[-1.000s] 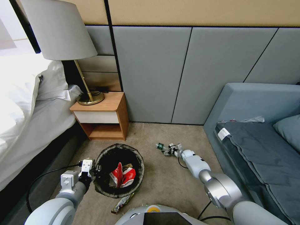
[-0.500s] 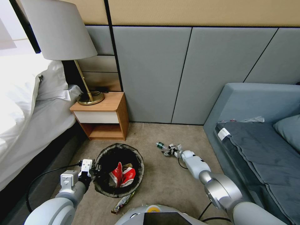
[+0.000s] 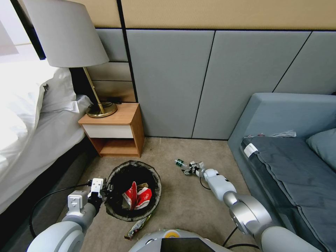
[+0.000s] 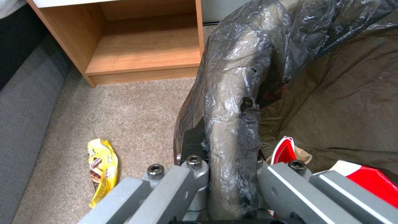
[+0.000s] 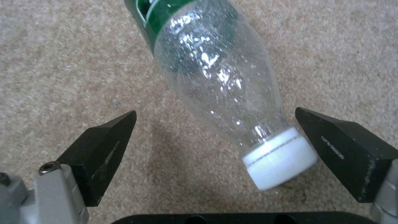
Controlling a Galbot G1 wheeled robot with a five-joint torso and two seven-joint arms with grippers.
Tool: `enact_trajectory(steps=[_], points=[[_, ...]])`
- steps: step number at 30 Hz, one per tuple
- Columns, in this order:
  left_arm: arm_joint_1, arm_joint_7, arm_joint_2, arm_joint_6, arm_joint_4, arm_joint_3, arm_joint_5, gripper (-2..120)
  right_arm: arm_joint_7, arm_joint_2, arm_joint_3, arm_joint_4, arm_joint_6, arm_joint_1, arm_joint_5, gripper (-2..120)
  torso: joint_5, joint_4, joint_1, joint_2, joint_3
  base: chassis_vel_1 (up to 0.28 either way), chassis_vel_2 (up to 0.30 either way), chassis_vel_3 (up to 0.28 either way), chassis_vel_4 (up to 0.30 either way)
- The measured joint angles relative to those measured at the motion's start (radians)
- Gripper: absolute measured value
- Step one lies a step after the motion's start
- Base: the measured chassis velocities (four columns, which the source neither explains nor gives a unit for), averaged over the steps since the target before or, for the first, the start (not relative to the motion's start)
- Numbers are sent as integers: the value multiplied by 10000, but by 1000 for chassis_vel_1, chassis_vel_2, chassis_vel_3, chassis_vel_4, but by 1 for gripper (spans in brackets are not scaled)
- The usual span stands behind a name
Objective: Pick up the trash bin, then pick up the garbage from the floor and place it into the trash bin.
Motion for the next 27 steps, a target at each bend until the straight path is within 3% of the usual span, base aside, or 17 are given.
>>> enact_trajectory(steps=[8, 16, 27], points=[[29, 0, -9, 0, 0, 8, 16, 2, 76, 15, 11, 3, -5, -83, 20, 93, 0, 0, 0, 0, 0, 0, 0, 0, 0], [27, 5, 8, 0, 0, 27, 26, 2, 108, 7, 26, 14, 7, -126, 20, 78, -1, 0, 0, 0, 0, 0, 0, 0, 0], [18, 29, 30, 0, 0, 41, 30, 2, 151, 1, 29, 53, 27, -122, 18, 73, 0, 0, 0, 0, 0, 0, 0, 0, 0]])
